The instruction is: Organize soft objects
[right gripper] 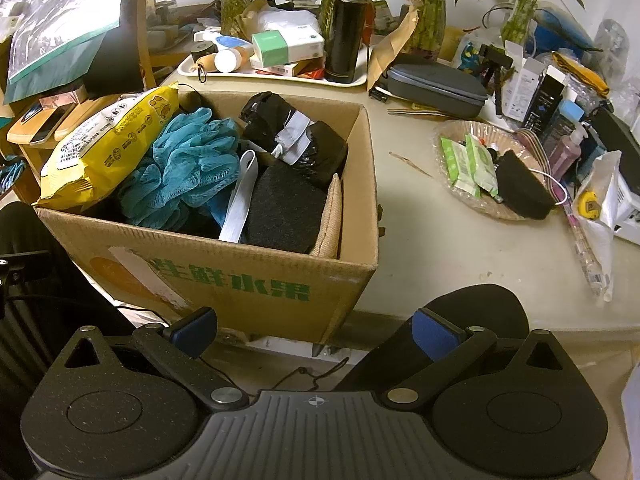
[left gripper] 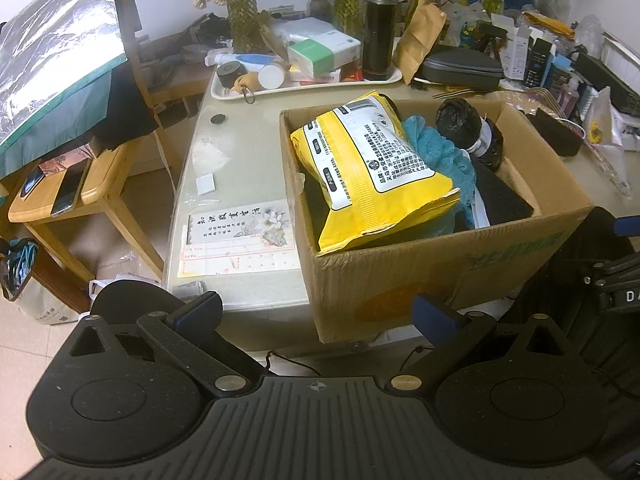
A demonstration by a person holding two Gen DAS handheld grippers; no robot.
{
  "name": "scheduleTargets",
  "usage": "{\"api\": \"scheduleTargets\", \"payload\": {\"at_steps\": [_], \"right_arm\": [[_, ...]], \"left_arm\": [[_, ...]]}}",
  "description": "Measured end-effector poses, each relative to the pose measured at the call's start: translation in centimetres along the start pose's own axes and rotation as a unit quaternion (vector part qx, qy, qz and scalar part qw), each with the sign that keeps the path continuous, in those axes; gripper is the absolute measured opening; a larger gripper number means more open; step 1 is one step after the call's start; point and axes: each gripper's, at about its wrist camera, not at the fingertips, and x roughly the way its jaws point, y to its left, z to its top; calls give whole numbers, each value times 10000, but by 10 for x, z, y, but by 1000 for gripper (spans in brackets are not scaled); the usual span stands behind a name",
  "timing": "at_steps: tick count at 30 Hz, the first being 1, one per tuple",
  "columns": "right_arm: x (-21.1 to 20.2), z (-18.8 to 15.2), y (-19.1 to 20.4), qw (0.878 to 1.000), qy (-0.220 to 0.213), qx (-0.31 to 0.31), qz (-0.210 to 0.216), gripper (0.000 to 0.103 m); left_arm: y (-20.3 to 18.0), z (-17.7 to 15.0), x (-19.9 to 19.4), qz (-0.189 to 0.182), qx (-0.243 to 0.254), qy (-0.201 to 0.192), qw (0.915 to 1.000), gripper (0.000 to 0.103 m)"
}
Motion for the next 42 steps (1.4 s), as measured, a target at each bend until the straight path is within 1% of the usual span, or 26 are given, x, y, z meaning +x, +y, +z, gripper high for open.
{"api": "scheduleTargets", "payload": {"at_steps": [42], "right_arm": [[1, 0, 0, 10000, 30, -21, 16, 103]], "left_arm": [[3, -3, 2, 7, -8, 34, 10000, 103]]}}
